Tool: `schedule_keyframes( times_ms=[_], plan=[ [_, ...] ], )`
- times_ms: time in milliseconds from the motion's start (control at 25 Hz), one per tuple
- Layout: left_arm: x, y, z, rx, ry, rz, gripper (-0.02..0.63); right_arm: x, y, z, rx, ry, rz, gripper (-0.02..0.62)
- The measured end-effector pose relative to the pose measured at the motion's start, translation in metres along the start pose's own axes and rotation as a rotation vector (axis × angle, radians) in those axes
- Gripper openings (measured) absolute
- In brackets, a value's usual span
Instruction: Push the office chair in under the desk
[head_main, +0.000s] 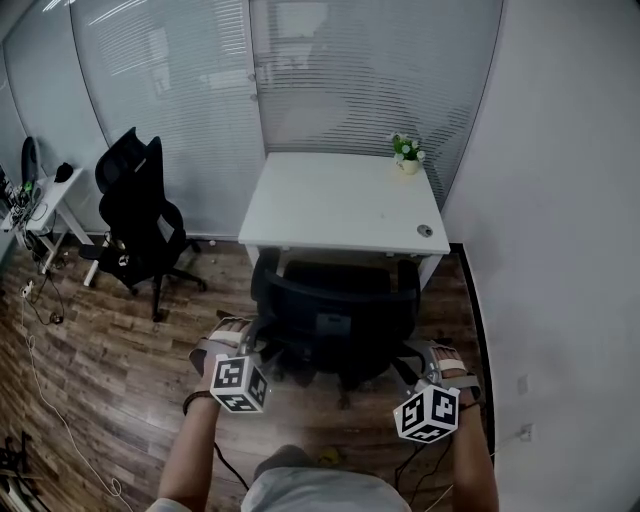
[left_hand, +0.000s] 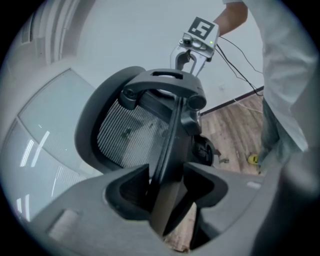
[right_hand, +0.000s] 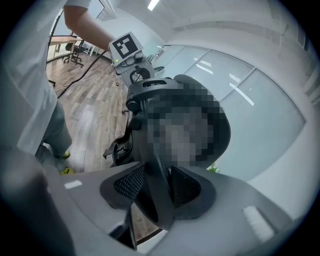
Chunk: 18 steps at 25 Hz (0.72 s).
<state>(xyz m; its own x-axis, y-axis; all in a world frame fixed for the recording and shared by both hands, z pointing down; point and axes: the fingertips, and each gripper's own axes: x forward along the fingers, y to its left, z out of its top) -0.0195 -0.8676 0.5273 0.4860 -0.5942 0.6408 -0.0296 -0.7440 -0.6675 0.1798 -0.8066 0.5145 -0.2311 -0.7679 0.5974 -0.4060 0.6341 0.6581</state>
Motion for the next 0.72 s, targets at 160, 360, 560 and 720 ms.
schedule_keyframes(
  times_ms=[160, 360, 560, 720],
  plan=[
    [0.01, 0.009, -0.001, -0.007, 0.0, 0.005, 0.215, 0.01, -0.01, -0.002, 0.0, -0.008, 0.003, 0.164],
    [0.018, 0.018, -0.004, -0.003, -0.002, 0.01, 0.215, 0.02, -0.018, -0.002, 0.007, -0.008, -0.006, 0.166],
    [0.025, 0.026, -0.002, -0.001, -0.006, 0.018, 0.215, 0.027, -0.028, -0.005, 0.013, -0.011, -0.008, 0.167],
    [0.029, 0.031, -0.002, -0.002, -0.012, 0.019, 0.215, 0.03, -0.033, -0.005, 0.02, -0.006, -0.013, 0.168]
  ],
)
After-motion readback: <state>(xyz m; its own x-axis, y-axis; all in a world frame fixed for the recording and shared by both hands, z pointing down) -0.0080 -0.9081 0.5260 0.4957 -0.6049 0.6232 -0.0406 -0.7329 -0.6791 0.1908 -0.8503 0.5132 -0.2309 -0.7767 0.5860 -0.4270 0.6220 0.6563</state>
